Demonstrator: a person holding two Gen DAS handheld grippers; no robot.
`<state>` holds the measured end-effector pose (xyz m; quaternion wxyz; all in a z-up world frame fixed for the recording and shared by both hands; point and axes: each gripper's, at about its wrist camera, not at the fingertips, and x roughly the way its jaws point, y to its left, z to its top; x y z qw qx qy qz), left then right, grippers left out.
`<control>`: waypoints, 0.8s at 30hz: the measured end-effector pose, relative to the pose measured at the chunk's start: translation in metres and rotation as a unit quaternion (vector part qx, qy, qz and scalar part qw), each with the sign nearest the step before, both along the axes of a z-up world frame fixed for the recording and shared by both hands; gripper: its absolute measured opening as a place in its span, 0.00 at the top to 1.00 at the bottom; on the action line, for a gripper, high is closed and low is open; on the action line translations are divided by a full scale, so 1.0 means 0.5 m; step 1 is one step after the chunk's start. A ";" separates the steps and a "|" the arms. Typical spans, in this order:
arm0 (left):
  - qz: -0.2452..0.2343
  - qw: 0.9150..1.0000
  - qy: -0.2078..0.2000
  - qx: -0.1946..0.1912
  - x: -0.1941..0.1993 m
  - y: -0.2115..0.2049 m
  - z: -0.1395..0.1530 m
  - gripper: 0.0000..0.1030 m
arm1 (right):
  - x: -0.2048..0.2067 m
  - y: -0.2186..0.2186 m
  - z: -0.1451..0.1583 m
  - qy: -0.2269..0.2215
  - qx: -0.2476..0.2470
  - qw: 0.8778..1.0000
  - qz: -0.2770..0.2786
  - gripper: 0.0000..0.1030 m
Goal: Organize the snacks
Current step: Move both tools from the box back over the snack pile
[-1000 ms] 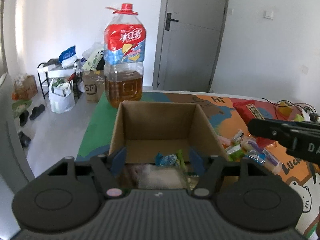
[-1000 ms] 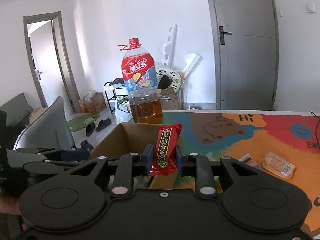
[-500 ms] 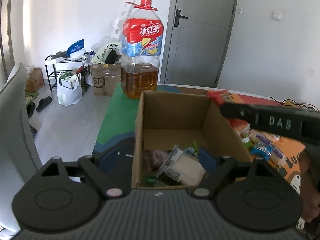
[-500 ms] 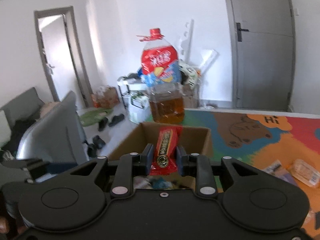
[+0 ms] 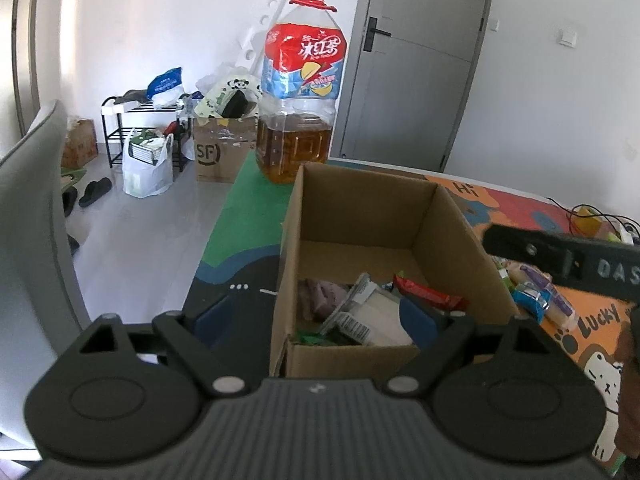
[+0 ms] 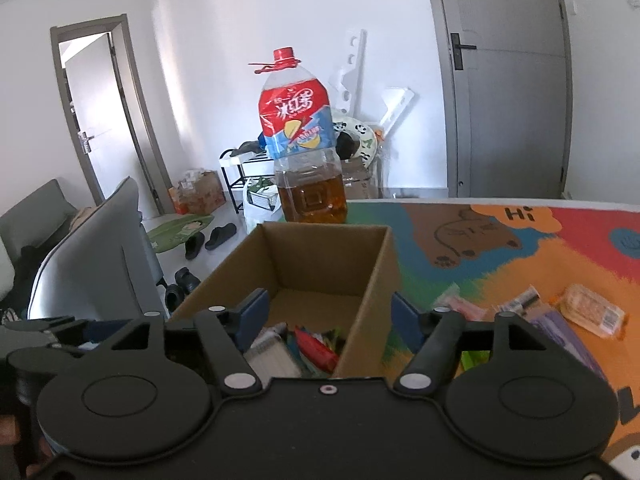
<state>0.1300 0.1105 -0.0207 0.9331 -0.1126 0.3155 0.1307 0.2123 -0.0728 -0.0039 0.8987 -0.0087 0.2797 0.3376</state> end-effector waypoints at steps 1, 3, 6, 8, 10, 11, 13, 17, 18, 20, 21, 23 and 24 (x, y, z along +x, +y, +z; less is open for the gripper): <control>0.003 1.000 -0.002 -0.001 -0.002 -0.001 0.002 0.12 | -0.002 -0.007 -0.001 0.001 0.001 1.000 -0.002 0.31; 0.006 1.000 -0.007 -0.004 -0.004 -0.004 0.006 0.11 | -0.006 -0.021 -0.002 0.001 0.002 1.000 -0.004 0.27; 0.005 1.000 -0.014 -0.005 -0.006 -0.015 0.011 0.08 | -0.009 -0.042 -0.004 0.001 0.002 1.000 -0.012 0.21; 0.002 1.000 -0.016 -0.003 -0.006 -0.025 0.012 0.07 | -0.008 -0.057 -0.006 0.007 0.004 1.000 -0.016 0.19; 0.001 1.000 -0.016 -0.005 -0.003 -0.032 0.012 0.07 | -0.006 -0.073 -0.009 0.018 0.009 1.000 -0.018 0.18; 0.000 1.000 -0.017 -0.007 -0.003 -0.035 0.012 0.07 | -0.008 -0.081 -0.011 0.021 0.010 1.000 -0.018 0.15; -0.002 1.000 -0.019 -0.010 -0.005 -0.044 0.012 0.07 | -0.011 -0.096 -0.014 0.020 0.009 0.999 -0.025 0.10; -0.003 1.000 -0.023 -0.011 -0.006 -0.065 0.014 0.06 | -0.015 -0.126 -0.018 0.023 0.013 0.999 -0.033 0.04; -0.003 1.000 -0.025 -0.008 -0.008 -0.072 0.016 0.06 | -0.015 -0.134 -0.019 0.023 0.014 0.999 -0.035 0.02; -0.009 0.999 -0.029 -0.010 -0.010 -0.081 0.019 0.06 | -0.017 -0.148 -0.020 0.022 0.014 0.999 -0.042 0.00; -0.010 0.999 -0.031 -0.011 -0.011 -0.084 0.022 0.06 | -0.018 -0.157 -0.021 0.021 0.016 0.999 -0.047 0.00; -0.008 0.999 -0.037 -0.009 -0.014 -0.092 0.028 0.06 | -0.017 -0.173 -0.023 0.023 0.020 0.998 -0.052 0.00; -0.008 0.999 -0.038 -0.010 -0.013 -0.094 0.031 0.06 | -0.016 -0.180 -0.025 0.024 0.020 0.998 -0.056 0.00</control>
